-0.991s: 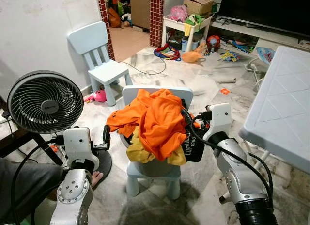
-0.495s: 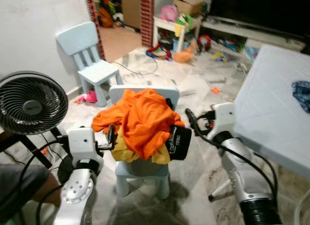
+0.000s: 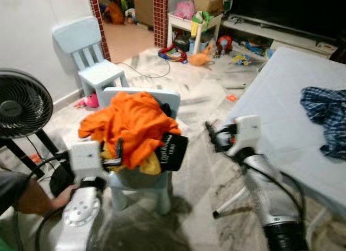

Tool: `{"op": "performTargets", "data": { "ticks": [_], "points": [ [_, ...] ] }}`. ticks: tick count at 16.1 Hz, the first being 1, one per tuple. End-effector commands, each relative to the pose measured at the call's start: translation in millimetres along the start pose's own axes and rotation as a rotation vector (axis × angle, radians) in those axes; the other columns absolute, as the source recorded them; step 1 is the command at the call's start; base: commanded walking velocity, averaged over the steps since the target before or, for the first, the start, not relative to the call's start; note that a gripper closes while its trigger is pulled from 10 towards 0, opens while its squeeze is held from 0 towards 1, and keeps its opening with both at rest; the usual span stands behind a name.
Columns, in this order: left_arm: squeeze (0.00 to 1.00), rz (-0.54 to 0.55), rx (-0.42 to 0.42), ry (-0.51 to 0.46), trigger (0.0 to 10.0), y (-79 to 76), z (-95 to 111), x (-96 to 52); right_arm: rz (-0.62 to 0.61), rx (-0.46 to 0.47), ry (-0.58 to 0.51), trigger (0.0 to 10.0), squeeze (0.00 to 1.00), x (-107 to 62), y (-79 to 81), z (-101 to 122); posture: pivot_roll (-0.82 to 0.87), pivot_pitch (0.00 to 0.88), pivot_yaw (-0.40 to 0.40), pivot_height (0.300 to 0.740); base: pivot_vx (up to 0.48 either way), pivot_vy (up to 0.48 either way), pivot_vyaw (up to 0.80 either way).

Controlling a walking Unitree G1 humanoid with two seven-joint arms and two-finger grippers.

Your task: Hang hanger

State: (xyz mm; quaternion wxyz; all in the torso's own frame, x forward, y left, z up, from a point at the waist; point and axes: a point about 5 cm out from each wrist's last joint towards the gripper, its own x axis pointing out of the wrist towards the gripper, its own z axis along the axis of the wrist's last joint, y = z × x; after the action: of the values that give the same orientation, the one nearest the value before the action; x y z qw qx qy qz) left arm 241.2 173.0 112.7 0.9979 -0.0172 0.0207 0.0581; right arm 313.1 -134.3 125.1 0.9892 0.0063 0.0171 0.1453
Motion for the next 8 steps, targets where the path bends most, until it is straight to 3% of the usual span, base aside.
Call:
{"op": "performTargets", "data": {
  "ticks": [1, 3, 7, 8],
  "points": [
    [0.0, 0.007, 0.0, -0.006, 10.0, -0.7, 1.3, 0.8, -0.019, -0.01, -0.001, 10.0, 0.0, -2.0, -6.4, 2.1, -0.04, 0.047, -0.014, 0.74, 0.0, 0.0, 0.0],
    [0.0, -0.007, -0.011, -0.012, 10.0, -1.9, 1.7, 0.8, -0.014, -0.015, -0.002, 10.0, 0.0, -2.0, -5.9, 2.3, -0.04, 0.046, -0.014, 0.74, 0.0, 0.0, 0.0],
    [0.0, -0.051, 0.006, -0.033, 10.0, -5.8, 4.0, 0.1, -0.013, -0.014, -0.006, 10.0, 0.0, -1.4, -5.4, 2.7, -0.04, 0.044, -0.014, 0.74, 0.0, 0.0, 0.58],
    [0.0, -0.056, 0.007, -0.037, 10.0, -6.2, 4.4, 0.3, -0.015, -0.011, -0.005, 10.0, 0.0, -1.2, -5.5, 2.6, -0.04, 0.044, -0.014, 0.74, 0.0, 0.0, 0.0]
  ]
}}
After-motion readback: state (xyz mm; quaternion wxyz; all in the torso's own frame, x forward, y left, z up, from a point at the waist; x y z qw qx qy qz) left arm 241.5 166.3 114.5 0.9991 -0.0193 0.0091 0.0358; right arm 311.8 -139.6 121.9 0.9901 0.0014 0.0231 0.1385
